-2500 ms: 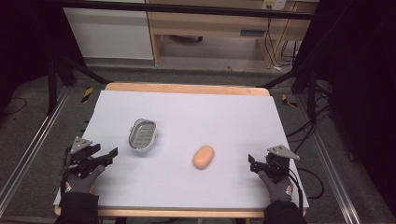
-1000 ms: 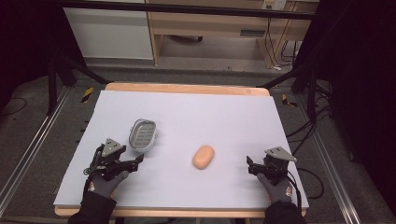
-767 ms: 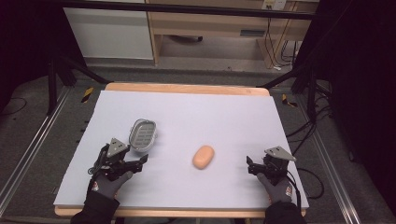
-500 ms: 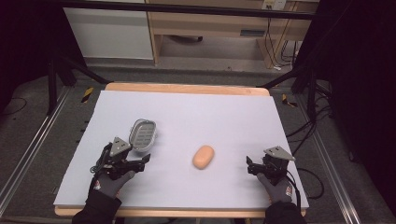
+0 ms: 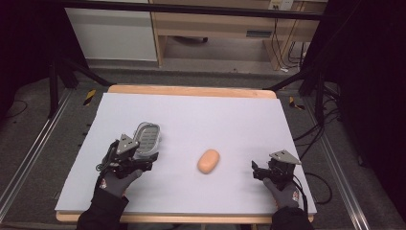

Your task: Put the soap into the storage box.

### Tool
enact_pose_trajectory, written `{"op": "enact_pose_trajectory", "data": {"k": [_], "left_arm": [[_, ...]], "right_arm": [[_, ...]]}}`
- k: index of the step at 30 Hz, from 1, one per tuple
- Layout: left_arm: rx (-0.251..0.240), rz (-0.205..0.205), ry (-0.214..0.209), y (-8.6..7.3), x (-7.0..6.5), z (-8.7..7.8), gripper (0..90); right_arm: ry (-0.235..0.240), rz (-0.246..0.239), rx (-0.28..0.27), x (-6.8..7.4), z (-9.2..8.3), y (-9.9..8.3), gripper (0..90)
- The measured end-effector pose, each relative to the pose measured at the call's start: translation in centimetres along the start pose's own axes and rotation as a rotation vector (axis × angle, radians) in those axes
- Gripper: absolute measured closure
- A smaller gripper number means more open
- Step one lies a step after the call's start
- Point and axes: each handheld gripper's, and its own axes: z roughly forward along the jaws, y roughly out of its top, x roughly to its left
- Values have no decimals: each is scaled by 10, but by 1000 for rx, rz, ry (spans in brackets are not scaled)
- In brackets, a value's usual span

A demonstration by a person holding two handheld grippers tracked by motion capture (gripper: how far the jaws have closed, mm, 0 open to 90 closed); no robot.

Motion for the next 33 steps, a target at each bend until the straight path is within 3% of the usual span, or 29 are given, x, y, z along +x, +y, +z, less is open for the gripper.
{"op": "enact_pose_trajectory", "data": {"k": [3, 33], "left_arm": [[7, 21, -11, 5, -6, 5, 197], [-13, 48, -85, 38, -47, 36, 194]], "right_arm": [[-3, -2, 1, 1, 0, 0, 48], [-7, -3, -22, 1, -2, 1, 57]]}}
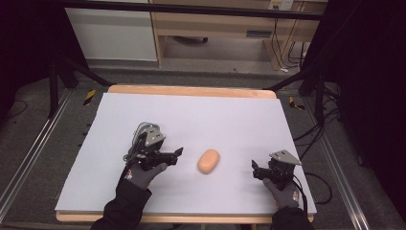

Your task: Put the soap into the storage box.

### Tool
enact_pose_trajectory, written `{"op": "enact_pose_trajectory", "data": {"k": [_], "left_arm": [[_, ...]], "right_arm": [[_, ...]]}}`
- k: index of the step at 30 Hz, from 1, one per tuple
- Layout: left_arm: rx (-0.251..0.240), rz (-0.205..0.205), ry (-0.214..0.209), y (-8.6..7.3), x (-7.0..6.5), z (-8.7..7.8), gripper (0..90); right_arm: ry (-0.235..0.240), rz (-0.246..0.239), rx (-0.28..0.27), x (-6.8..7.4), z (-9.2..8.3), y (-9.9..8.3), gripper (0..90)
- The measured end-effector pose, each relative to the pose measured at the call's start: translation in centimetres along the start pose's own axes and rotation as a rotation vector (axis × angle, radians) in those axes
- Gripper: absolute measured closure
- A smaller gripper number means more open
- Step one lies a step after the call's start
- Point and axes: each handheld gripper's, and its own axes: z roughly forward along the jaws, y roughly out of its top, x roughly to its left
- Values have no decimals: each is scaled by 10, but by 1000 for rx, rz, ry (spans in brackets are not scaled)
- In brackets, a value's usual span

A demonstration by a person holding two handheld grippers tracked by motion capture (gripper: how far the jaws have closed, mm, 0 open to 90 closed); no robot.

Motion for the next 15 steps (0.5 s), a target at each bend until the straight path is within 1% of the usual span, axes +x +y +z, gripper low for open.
{"op": "enact_pose_trajectory", "data": {"k": [4, 6, 8, 11, 13, 15], "left_arm": [[2, 9, -7, 3, -6, 6, 194], [3, 4, -15, 4, -9, 9, 194], [7, 9, -21, 5, -13, 13, 194], [19, 26, -26, 7, -18, 19, 192], [18, 26, -29, 8, -21, 21, 192], [31, 40, -35, 10, -27, 26, 192]], "right_arm": [[-1, 5, 2, 0, 0, 0, 58], [-2, 2, 1, 0, 0, 0, 57], [0, 3, 1, 0, 0, 0, 57], [0, 4, 3, 0, 1, 0, 58], [3, 9, 4, -1, 0, 1, 58], [6, 16, 7, -1, 0, 1, 57]]}}
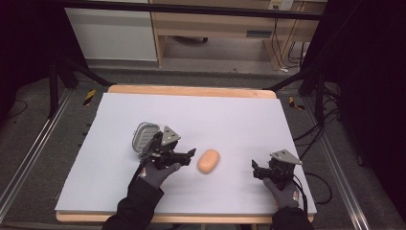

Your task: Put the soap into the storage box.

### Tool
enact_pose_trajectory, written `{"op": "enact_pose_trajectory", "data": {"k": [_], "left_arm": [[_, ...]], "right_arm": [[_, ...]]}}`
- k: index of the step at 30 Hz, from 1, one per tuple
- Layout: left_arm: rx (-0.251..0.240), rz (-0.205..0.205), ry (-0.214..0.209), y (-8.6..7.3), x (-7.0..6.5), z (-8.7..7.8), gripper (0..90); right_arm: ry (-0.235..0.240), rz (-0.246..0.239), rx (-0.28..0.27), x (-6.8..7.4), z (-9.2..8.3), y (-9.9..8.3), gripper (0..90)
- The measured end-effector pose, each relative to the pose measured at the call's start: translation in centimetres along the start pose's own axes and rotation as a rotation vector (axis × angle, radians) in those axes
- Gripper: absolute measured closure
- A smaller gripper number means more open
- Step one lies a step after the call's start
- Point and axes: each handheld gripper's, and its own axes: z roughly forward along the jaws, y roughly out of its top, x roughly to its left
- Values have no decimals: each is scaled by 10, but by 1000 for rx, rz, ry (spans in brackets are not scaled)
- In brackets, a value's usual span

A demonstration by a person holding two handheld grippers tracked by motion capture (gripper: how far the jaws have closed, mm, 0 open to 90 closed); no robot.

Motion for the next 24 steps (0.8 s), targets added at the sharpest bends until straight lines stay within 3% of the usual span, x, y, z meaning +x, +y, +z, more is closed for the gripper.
{"op": "enact_pose_trajectory", "data": {"k": [12, 24], "left_arm": [[40, 38, -20, 4, -18, 20, 193], [74, 38, -52, 3, -29, 38, 201]], "right_arm": [[15, 17, -7, -2, -2, 1, 60], [15, 16, 2, -2, -1, 1, 62]]}}
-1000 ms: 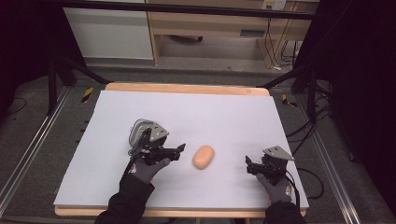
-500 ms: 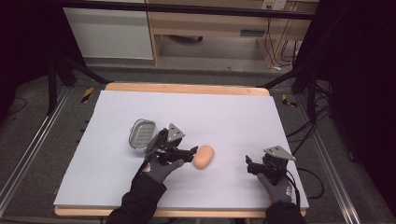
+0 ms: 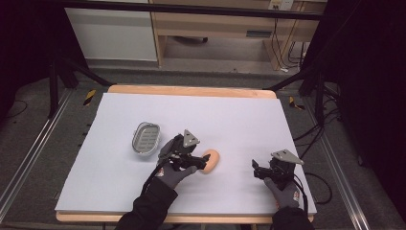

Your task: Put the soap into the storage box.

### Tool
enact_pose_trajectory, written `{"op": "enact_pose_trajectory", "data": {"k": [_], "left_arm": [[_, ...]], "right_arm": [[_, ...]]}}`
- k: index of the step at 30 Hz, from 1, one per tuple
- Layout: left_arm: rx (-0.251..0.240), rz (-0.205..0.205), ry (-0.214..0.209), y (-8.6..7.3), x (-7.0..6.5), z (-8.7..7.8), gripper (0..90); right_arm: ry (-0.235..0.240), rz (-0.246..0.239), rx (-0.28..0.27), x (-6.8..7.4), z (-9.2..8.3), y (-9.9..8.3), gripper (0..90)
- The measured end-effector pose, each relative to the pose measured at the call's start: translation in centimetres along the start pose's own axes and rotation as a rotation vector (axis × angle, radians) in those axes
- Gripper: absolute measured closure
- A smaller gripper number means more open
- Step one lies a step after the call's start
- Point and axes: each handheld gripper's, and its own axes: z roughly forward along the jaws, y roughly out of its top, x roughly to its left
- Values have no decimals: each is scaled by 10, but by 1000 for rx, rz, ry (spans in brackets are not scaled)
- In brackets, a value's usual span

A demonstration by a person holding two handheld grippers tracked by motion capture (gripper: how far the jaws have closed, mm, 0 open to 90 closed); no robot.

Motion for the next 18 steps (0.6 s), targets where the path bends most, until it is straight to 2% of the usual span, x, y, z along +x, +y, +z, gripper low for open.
{"op": "enact_pose_trajectory", "data": {"k": [18], "left_arm": [[81, 18, -16, 1, -13, 28, 200]], "right_arm": [[0, -9, 4, 0, 1, 0, 63]]}}
